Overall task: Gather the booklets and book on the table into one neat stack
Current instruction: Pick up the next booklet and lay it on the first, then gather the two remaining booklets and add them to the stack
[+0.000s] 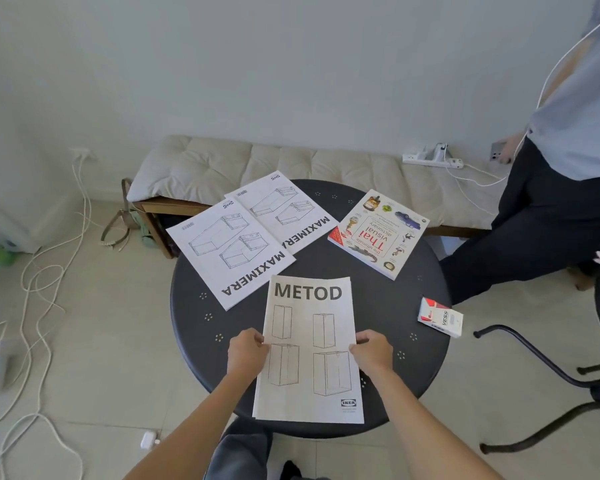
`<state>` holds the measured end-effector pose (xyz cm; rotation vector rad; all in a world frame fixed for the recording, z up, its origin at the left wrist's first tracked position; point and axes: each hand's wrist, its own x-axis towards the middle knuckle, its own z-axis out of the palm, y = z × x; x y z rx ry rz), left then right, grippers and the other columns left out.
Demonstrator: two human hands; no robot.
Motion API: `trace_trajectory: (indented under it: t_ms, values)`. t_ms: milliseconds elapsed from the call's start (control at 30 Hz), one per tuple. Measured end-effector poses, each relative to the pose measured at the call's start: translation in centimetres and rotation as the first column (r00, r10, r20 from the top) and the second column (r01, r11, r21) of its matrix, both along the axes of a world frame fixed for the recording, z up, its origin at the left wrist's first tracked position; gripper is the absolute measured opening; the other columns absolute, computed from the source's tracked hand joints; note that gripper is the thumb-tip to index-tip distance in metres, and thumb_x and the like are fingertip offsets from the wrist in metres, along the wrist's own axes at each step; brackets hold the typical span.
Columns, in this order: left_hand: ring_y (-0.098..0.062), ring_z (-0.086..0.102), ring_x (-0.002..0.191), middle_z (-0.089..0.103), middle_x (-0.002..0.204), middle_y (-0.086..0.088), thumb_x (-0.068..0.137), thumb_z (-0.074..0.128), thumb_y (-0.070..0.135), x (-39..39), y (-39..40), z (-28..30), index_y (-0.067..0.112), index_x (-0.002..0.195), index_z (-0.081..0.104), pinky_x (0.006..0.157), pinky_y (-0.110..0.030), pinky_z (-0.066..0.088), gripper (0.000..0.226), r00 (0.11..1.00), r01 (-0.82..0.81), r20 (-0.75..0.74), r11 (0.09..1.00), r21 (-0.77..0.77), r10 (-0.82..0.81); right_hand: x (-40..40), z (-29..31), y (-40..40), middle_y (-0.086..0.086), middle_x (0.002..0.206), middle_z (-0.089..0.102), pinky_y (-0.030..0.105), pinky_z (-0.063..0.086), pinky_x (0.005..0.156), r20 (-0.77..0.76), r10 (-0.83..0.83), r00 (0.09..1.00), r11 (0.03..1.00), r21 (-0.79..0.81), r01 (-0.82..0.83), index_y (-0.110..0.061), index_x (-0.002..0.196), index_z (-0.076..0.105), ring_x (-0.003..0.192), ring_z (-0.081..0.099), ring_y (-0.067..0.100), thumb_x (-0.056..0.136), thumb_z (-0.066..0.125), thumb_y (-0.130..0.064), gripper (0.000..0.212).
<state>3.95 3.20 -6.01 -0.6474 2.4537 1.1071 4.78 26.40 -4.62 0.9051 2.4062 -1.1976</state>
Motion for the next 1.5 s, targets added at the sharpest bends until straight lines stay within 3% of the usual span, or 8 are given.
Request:
trace_trajectory:
  t_ms: [433,567,700,967,1067,1133,1300,1500]
  values:
    - [-0.017,0.056,0.074,0.061,0.084,-0.003,0.088,0.061,0.013,-0.5,-0.1,0.6,0.011,0.087,0.057,0.068,-0.028,0.050,0.005,0.998,0.061,0.016,0.996,-0.069,-0.060,-0.5,0.3,-0.2,0.000,0.054,0.039,0.021,0.026,0.048,0.042,0.042,0.998,0.984,0.171,-0.049,-0.015,0.055,0.036,0.049,0.035,0.018,0.076,0.050,-0.001,0.029]
    - [-0.024,0.061,0.089,0.065,0.095,-0.008,0.088,0.062,0.019,-2.7,-1.9,1.7,0.010,0.090,0.062,0.084,-0.034,0.053,0.009,0.996,0.092,-0.005,0.993,-0.078,-0.093,-2.6,1.7,-0.6,0.011,0.068,0.057,0.027,0.043,0.057,0.048,0.044,0.998,0.989,0.139,-0.051,-0.005,0.063,0.056,0.064,0.057,0.026,0.077,0.052,-0.006,0.015]
    - [-0.030,0.059,0.110,0.065,0.116,-0.014,0.088,0.062,0.021,-6.7,-5.1,3.1,0.004,0.110,0.063,0.093,-0.032,0.047,0.028,0.998,0.056,-0.034,0.996,-0.072,-0.058,-5.6,3.0,-1.9,0.007,0.126,0.063,0.028,0.046,0.084,0.044,0.109,0.993,0.994,0.026,-0.110,-0.009,0.118,0.067,0.115,0.060,0.025,0.085,0.061,-0.016,0.034]
    - [-0.033,0.055,0.118,0.059,0.127,-0.017,0.091,0.060,0.020,-15.6,-13.7,4.9,-0.002,0.122,0.058,0.097,-0.037,0.044,0.038,0.999,-0.042,-0.027,0.997,-0.066,0.040,-12.9,5.0,-7.6,0.006,0.115,0.065,0.033,0.054,0.086,0.001,0.184,0.983,0.982,-0.034,-0.183,-0.006,0.121,0.063,0.101,0.063,0.023,0.087,0.063,-0.017,0.035]
    - [-0.035,0.058,0.101,0.061,0.098,-0.016,0.093,0.056,0.017,-18.2,-16.4,4.7,-0.005,0.101,0.061,0.092,-0.039,0.045,0.024,0.996,-0.091,0.006,0.995,-0.048,0.091,-15.5,4.6,-9.6,0.009,0.130,0.060,0.036,0.048,0.099,0.015,0.192,0.981,0.981,-0.014,-0.192,-0.010,0.126,0.060,0.119,0.056,0.026,0.086,0.067,-0.023,0.043]
    - [-0.038,0.060,0.087,0.059,0.085,-0.025,0.093,0.055,0.017,-19.8,-17.8,4.5,-0.008,0.088,0.061,0.085,-0.043,0.048,0.026,0.992,-0.119,0.036,0.991,-0.067,0.122,-17.0,4.2,-10.9,0.009,0.133,0.058,0.032,0.045,0.095,0.033,0.185,0.982,0.983,0.000,-0.185,-0.009,0.128,0.058,0.121,0.055,0.026,0.086,0.067,-0.023,0.046]
    - [-0.037,0.048,0.125,0.044,0.142,-0.020,0.095,0.054,0.026,-22.6,-20.3,3.6,-0.004,0.142,0.033,0.091,-0.037,0.042,0.059,0.972,-0.208,0.101,0.977,-0.041,0.211,-19.5,3.1,-12.9,0.011,0.132,0.057,0.023,0.042,0.074,0.075,0.116,0.990,0.993,-0.013,-0.115,-0.007,0.134,0.049,0.110,0.060,0.025,0.088,0.066,-0.018,0.051]
    - [-0.033,0.054,0.110,0.051,0.135,-0.017,0.094,0.056,0.026,-26.3,-22.4,1.3,0.000,0.139,0.039,0.077,-0.031,0.038,0.055,0.960,-0.264,0.110,0.963,0.054,0.257,-21.3,0.8,-13.5,0.008,0.105,0.068,0.019,0.040,0.053,0.103,0.071,0.992,0.995,0.058,-0.077,-0.014,0.079,0.059,0.078,0.058,0.016,0.086,0.066,-0.012,0.010]
